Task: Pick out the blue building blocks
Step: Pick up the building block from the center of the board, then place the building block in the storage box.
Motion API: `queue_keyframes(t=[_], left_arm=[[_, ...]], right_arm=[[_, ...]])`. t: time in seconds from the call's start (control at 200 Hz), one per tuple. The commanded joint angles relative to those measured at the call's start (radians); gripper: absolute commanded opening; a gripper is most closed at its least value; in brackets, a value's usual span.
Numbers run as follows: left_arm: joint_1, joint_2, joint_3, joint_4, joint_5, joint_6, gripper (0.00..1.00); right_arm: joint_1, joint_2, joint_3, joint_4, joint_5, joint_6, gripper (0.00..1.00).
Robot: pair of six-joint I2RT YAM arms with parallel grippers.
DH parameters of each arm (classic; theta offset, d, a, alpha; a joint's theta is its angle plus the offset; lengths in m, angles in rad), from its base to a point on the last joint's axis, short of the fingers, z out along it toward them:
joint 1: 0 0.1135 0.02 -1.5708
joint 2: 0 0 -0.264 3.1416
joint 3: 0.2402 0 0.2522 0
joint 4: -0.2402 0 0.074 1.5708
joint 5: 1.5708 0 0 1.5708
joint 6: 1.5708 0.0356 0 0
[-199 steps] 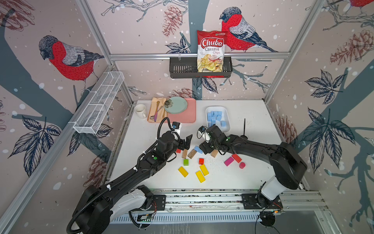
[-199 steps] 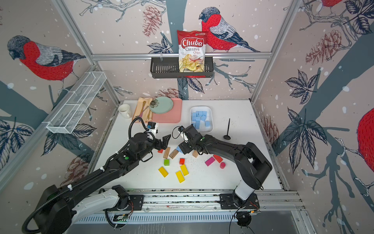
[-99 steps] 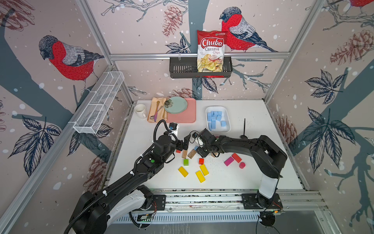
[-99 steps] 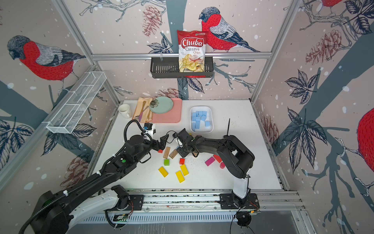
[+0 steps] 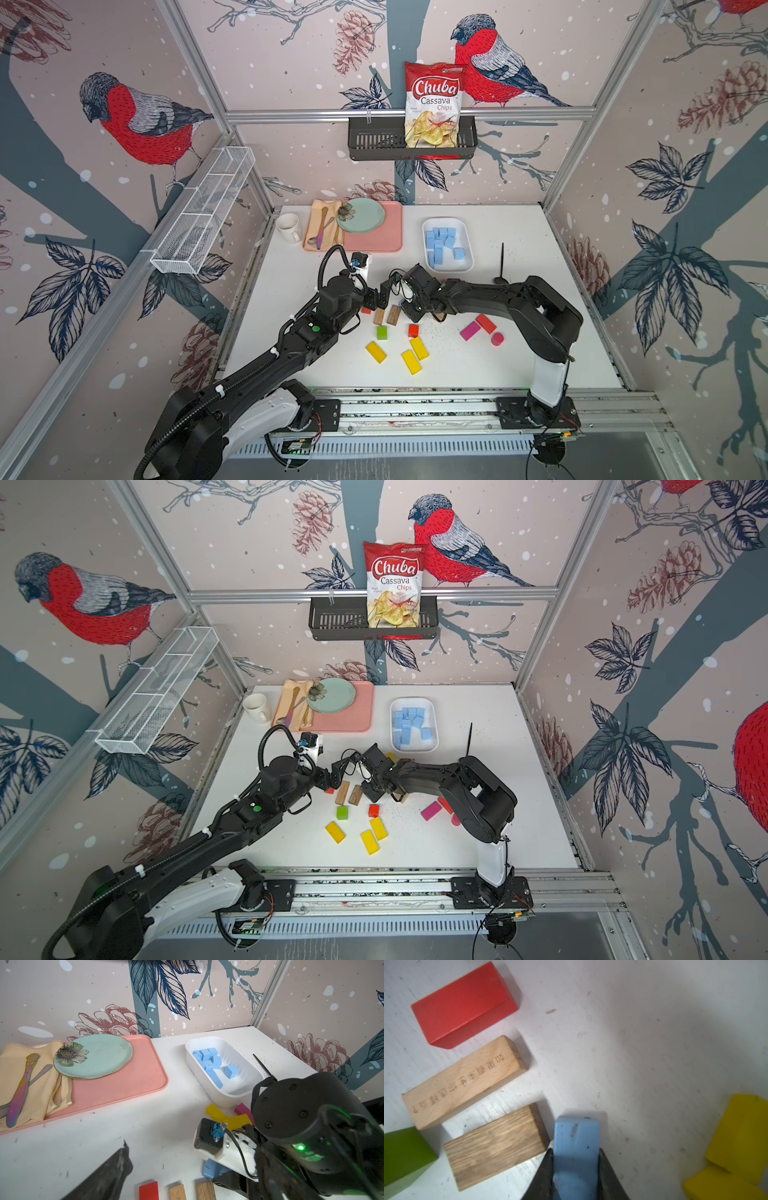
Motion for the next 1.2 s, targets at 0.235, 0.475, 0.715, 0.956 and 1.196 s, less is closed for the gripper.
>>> queue_keyframes(t=[0.235,0.475,0.715,0.956,1.196], left_arm=[[0.002,0.01,0.032,0.011,0.157,0.097,0.96],[0.002,0.01,0.035,0.011,0.167,0.097,0.96],[0.002,0.015,0.042,0.016,0.172,0.098,0.96],[0.002,0.048,0.048,0.028,0.179,0.092,0.96],[0.002,0.07,0.059,0.028,0.186,0.089,0.96]], right_arm=[[-0.037,-0.066,-0.056,-0.005,-0.03,0.052,0.15],[-0.083,-0.16,-0.064,0.028,-0.081,0.096,0.09],[-0.151,-0.27,-0.054,0.037,-0.101,0.173,0.08],[-0.242,-0.326,0.01,-0.009,0.041,0.257,0.08],[-0.356,-0.223,0.107,-0.082,0.114,0.347,0.09]])
